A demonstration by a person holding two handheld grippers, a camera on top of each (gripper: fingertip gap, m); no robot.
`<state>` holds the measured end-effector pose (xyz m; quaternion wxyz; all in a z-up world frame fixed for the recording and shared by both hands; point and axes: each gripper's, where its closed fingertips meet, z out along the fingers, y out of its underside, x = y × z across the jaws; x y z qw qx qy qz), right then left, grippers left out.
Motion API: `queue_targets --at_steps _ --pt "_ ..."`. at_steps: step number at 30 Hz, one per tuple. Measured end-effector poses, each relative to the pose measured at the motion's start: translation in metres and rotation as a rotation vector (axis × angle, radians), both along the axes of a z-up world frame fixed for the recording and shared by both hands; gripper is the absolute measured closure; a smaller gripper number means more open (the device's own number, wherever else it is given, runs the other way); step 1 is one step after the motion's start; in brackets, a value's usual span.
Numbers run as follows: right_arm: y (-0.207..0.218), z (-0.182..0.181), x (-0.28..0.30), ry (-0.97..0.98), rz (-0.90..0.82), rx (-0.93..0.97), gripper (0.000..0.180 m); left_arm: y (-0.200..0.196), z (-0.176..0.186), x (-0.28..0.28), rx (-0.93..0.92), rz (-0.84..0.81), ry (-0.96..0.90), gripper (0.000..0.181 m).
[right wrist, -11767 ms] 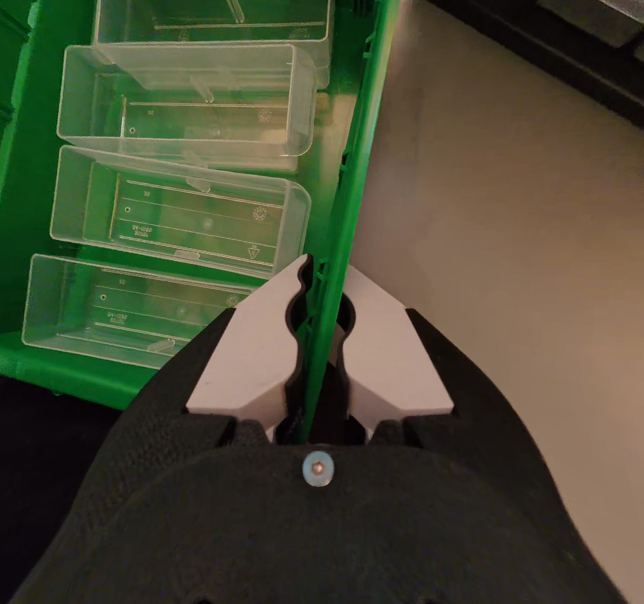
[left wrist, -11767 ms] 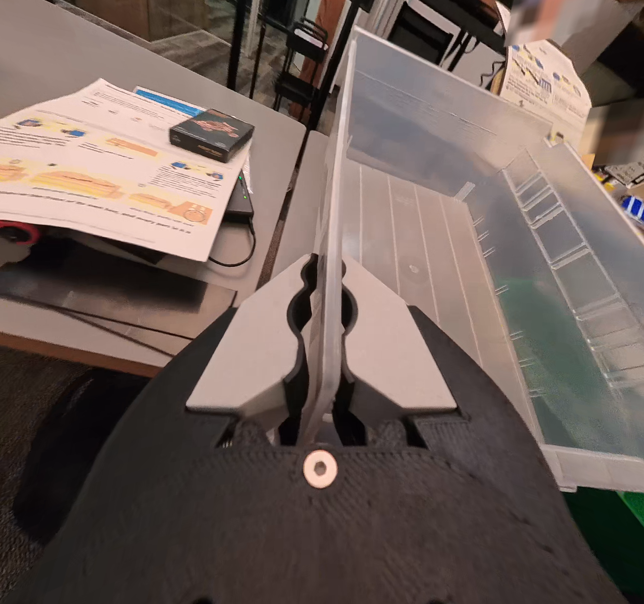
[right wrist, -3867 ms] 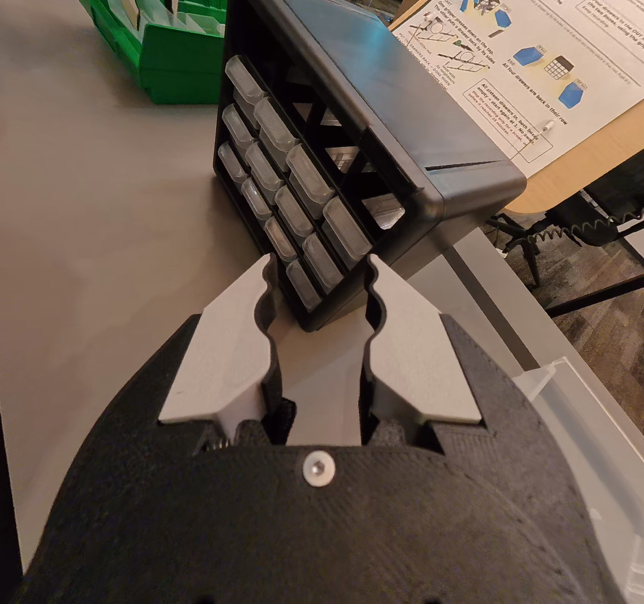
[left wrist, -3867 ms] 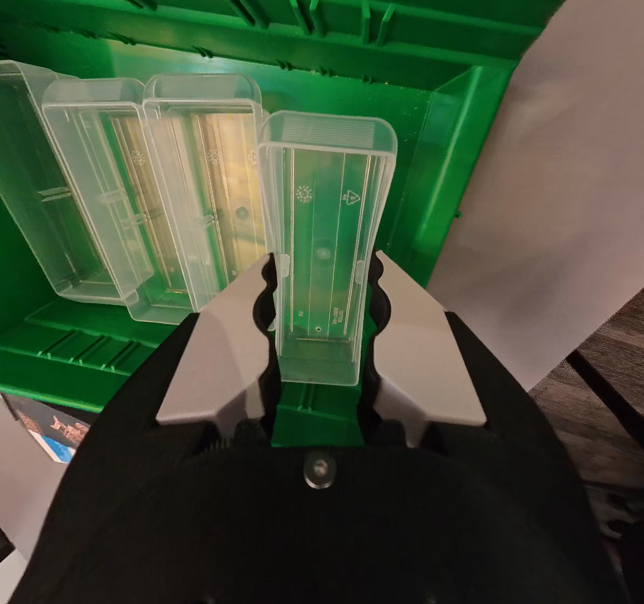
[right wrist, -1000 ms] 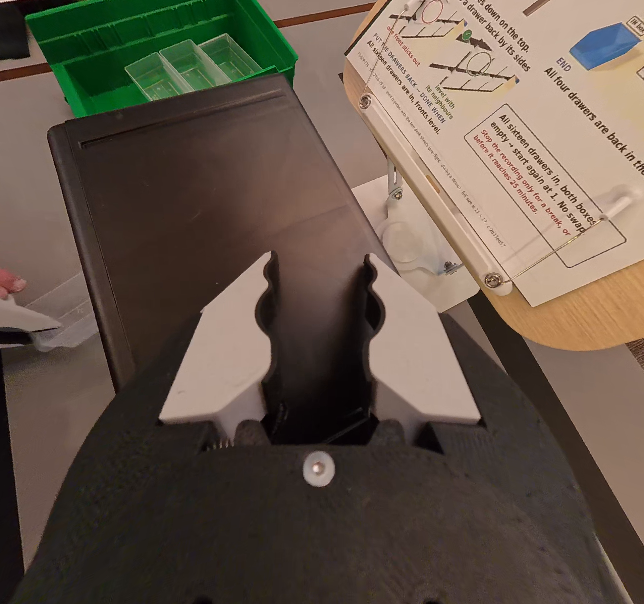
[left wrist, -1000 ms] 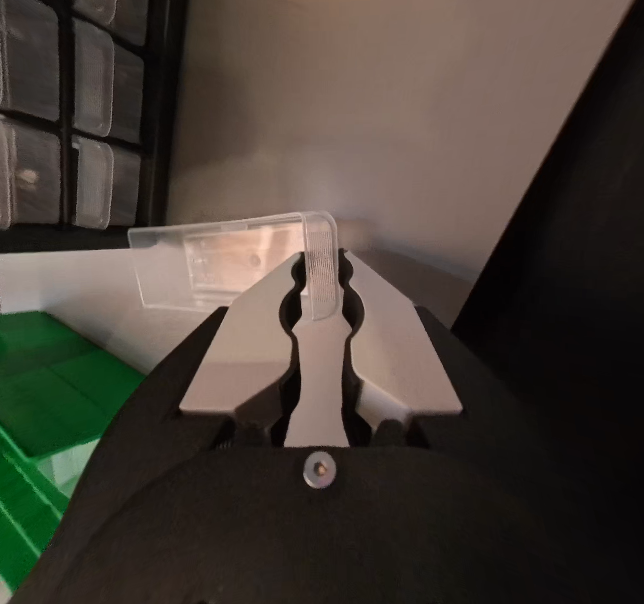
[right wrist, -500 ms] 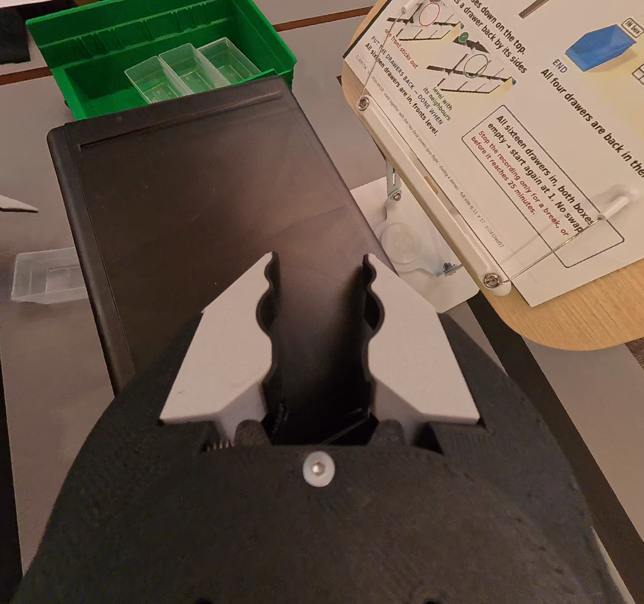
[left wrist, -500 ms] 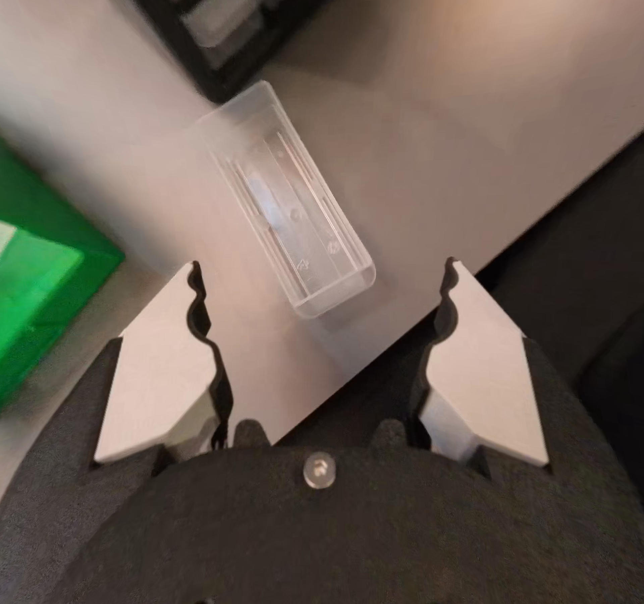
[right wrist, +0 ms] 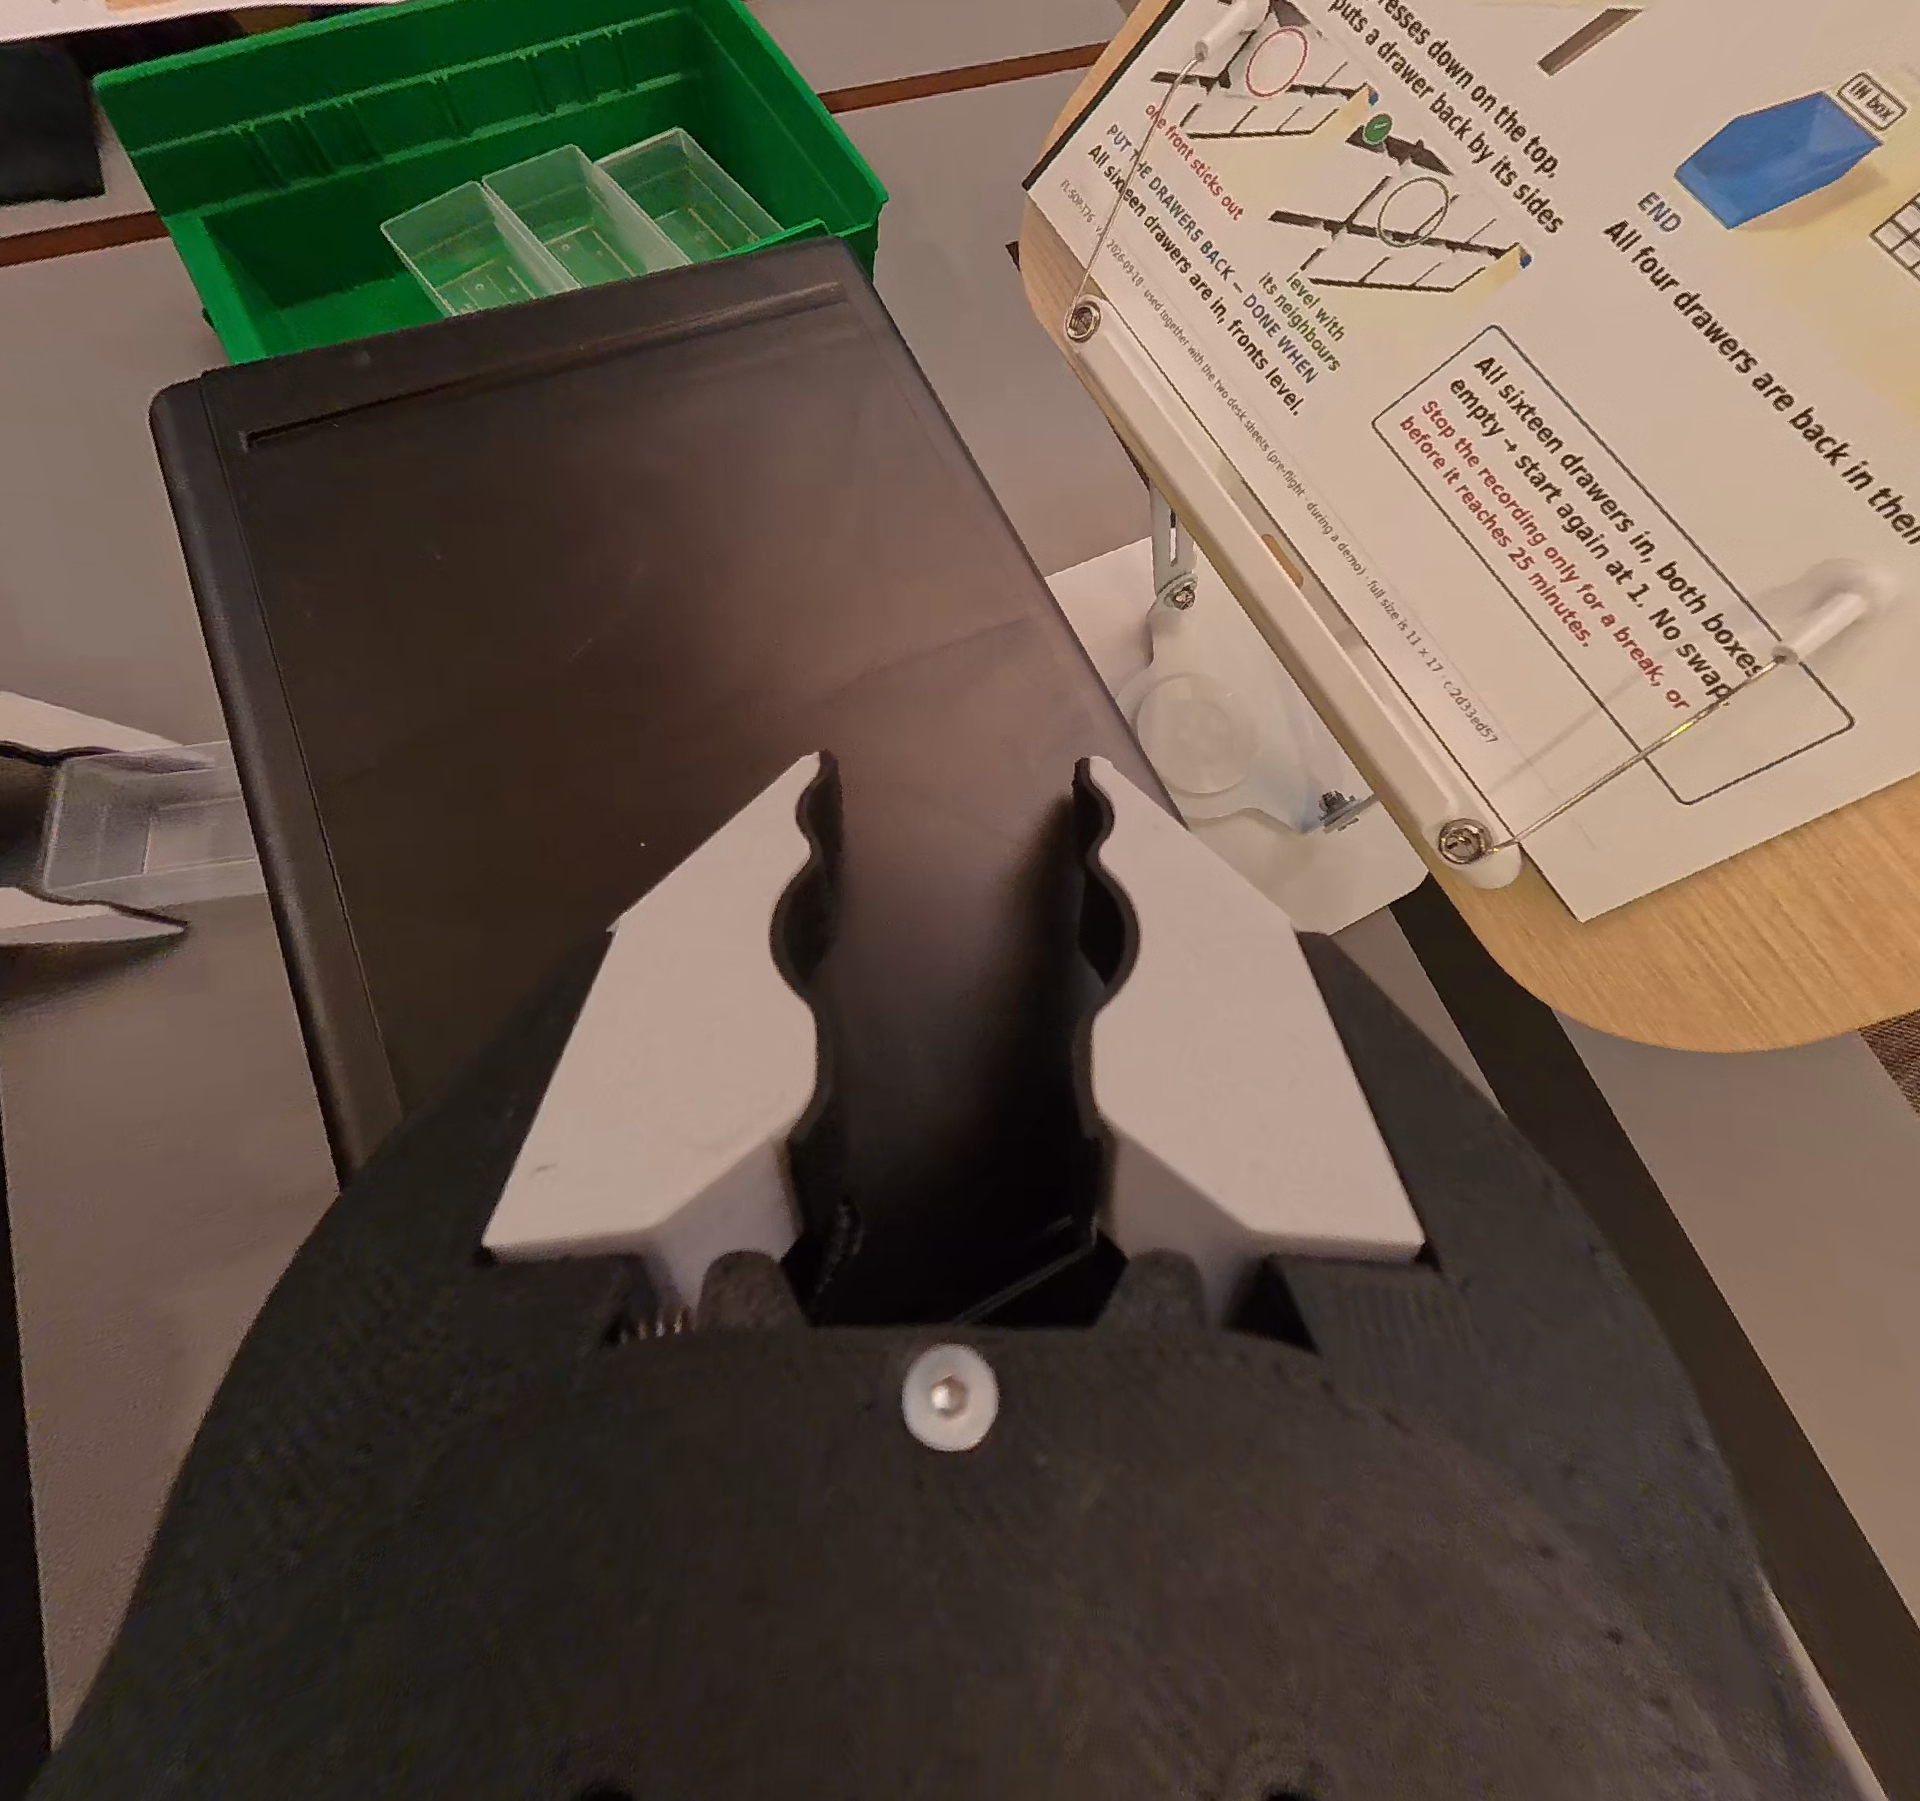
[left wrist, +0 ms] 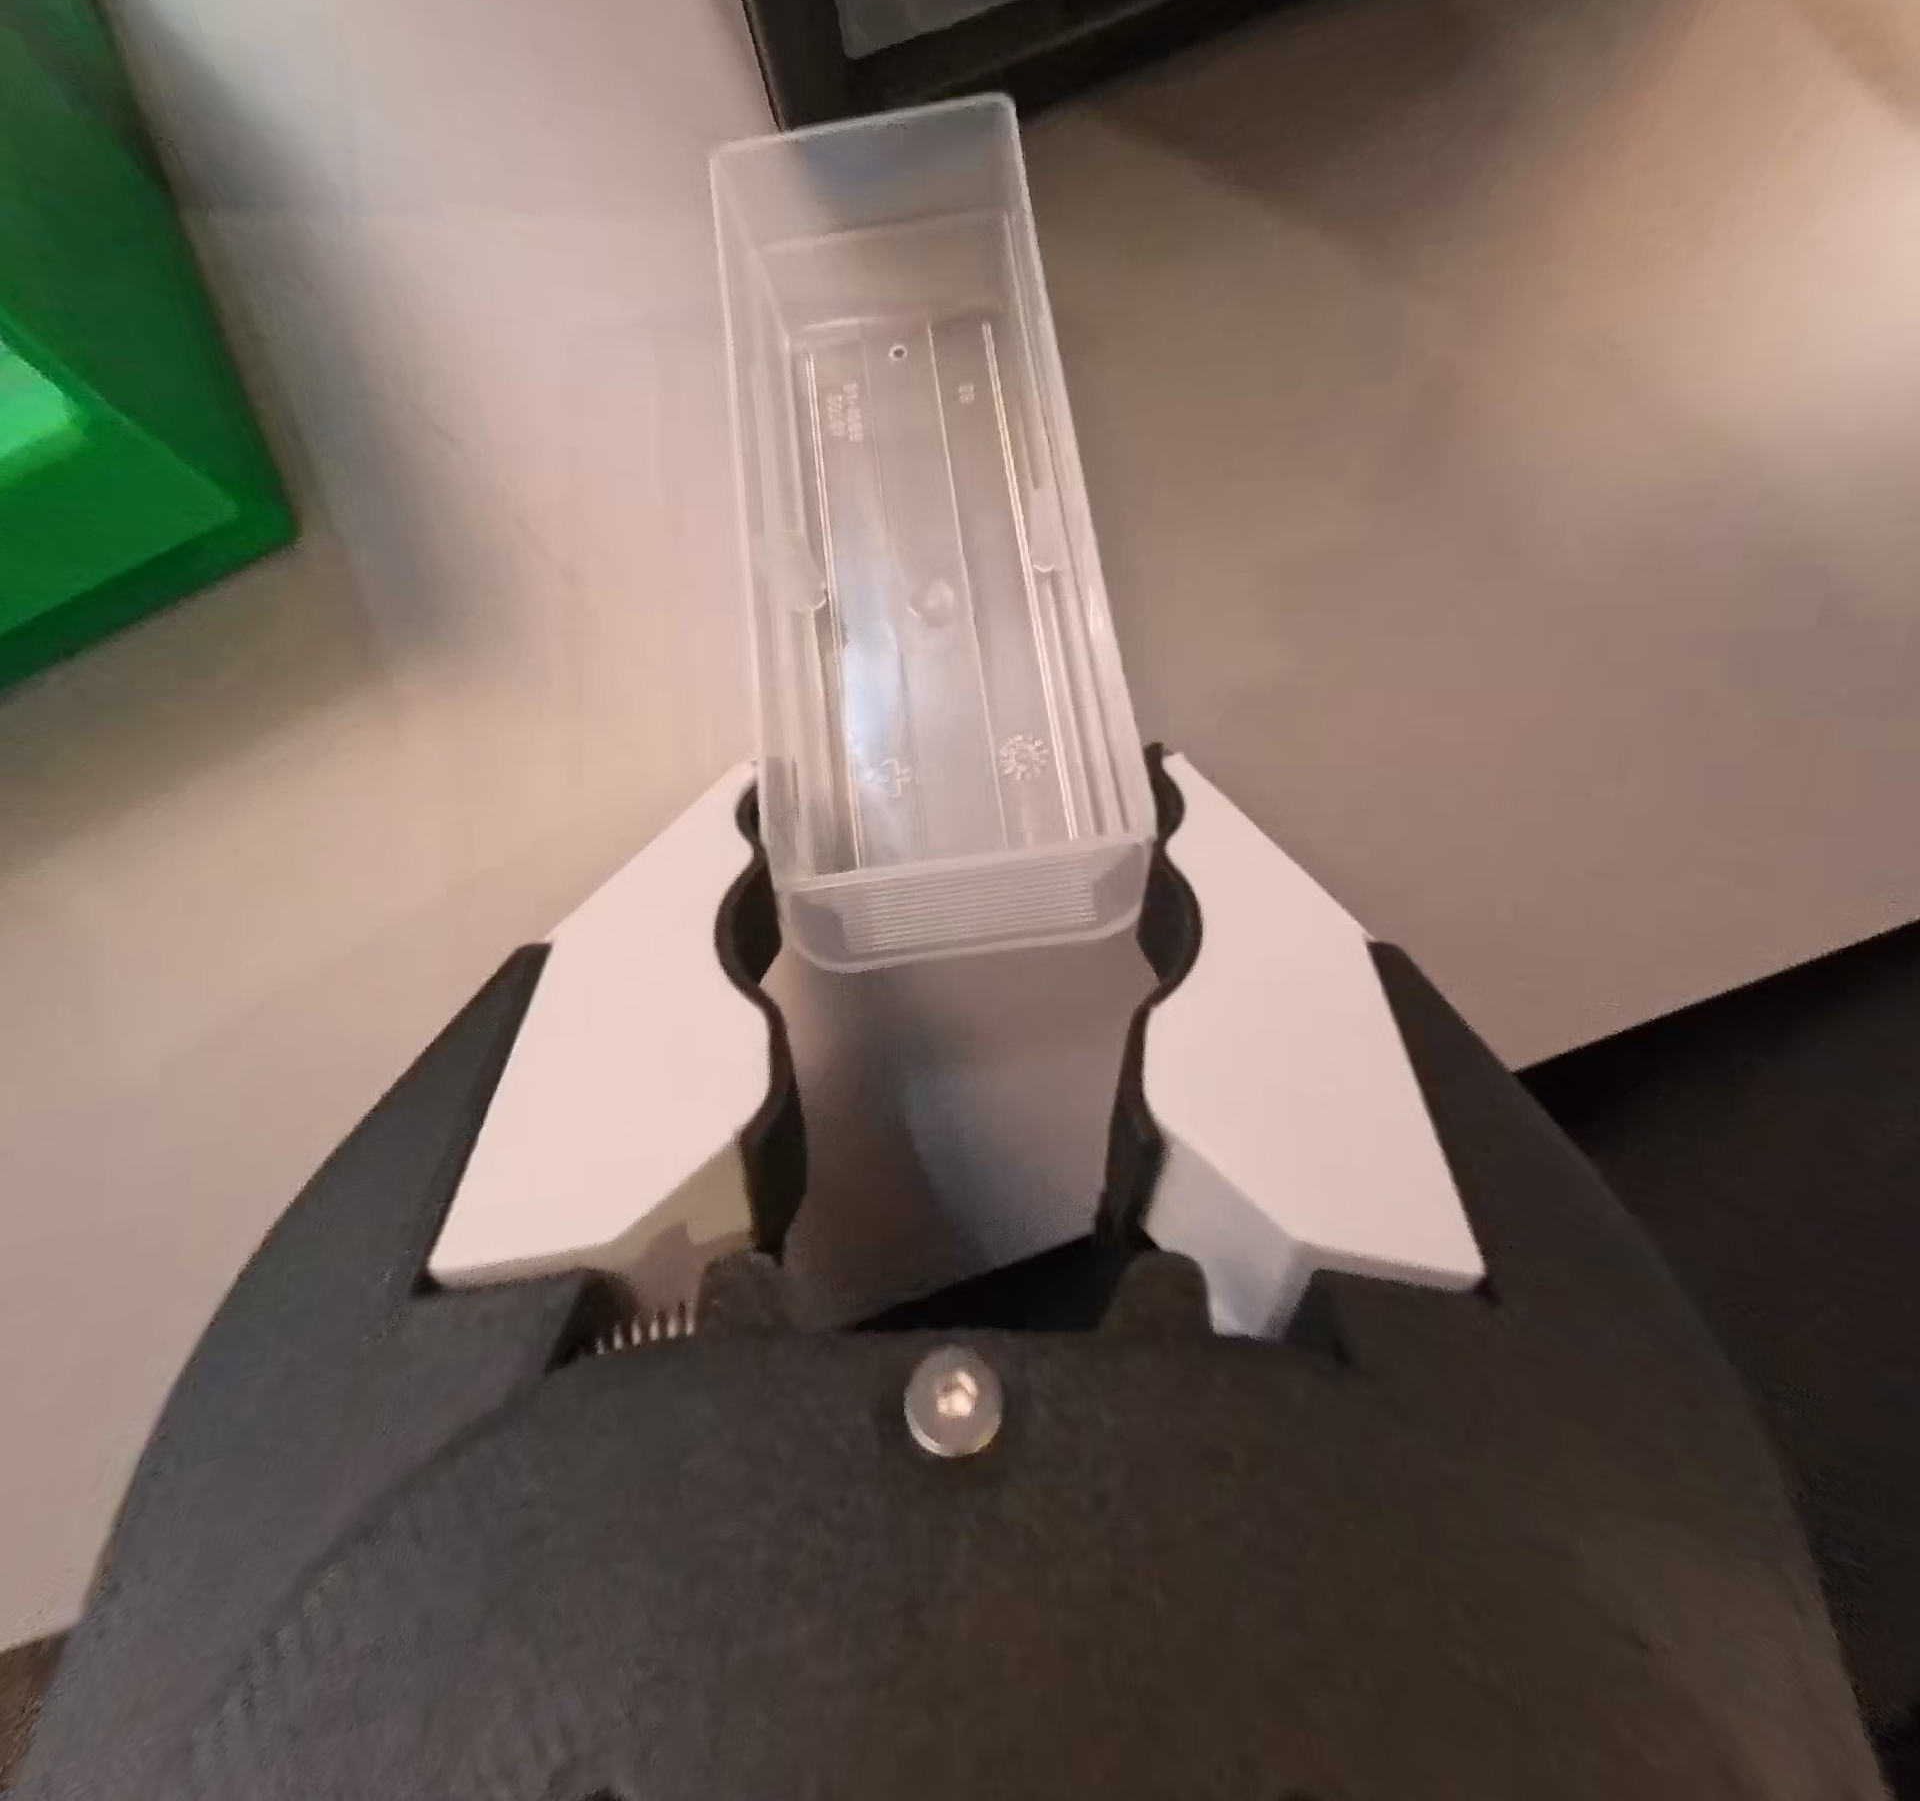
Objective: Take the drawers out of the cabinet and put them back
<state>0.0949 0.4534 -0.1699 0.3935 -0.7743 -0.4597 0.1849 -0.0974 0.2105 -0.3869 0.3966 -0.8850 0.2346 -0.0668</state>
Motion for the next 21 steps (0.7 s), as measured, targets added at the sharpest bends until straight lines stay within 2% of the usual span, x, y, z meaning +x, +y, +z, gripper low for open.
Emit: queue_targets --at_steps 8,14,18,21 --pt "-0.001 0.000 0.000 -0.020 0.021 0.011 0.136 0.004 0.018 -0.006 0.057 -0.021 -0.064 0.114" --pt "0.027 -0.001 0.021 -0.031 0.041 -0.030 0.110 -0.008 0.045 -0.006 0.083 -0.045 -0.105 0.114" --pt "0.043 -0.007 0.020 0.034 0.057 -0.103 0.093 -0.007 0.081 0.006 0.123 -0.078 -0.136 0.114" --pt "0.040 -0.010 0.018 0.161 0.048 -0.246 0.103 -0.002 0.110 0.017 0.150 -0.104 -0.157 0.114"
